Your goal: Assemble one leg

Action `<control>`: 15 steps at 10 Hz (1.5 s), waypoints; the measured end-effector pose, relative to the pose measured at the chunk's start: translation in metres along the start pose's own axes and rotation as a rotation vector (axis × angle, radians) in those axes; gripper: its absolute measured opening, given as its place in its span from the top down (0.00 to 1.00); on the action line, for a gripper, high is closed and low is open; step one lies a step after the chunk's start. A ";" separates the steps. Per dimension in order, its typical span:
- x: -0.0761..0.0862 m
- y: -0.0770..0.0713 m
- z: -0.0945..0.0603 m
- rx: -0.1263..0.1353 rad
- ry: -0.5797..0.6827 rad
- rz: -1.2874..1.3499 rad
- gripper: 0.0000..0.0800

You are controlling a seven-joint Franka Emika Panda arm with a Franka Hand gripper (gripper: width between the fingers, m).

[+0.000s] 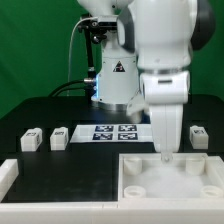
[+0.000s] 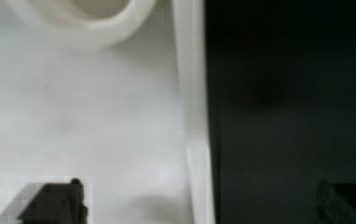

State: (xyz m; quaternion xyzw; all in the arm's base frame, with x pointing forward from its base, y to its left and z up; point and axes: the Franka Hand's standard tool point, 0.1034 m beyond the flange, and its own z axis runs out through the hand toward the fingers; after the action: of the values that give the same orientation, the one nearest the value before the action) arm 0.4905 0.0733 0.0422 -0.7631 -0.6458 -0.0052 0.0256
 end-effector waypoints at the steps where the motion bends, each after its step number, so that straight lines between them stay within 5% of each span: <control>1: 0.007 -0.004 -0.008 0.010 -0.011 0.067 0.19; 3: 0.039 -0.010 -0.024 -0.011 -0.005 0.322 0.19; 5: 0.066 -0.020 -0.023 -0.013 0.005 0.585 0.19; 9: 0.072 -0.024 -0.018 -0.002 0.028 0.953 0.19; 13: 0.083 -0.061 -0.012 0.039 0.018 1.470 0.19; 15: 0.083 -0.062 -0.011 0.043 0.013 1.454 0.19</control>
Offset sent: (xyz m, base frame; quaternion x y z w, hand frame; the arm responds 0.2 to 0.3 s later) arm -0.0138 0.0603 0.0174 -0.0185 -0.0137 0.3547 0.9347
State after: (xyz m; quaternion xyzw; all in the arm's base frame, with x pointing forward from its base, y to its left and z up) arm 0.4434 0.1646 0.0590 -0.9986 0.0246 0.0214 0.0412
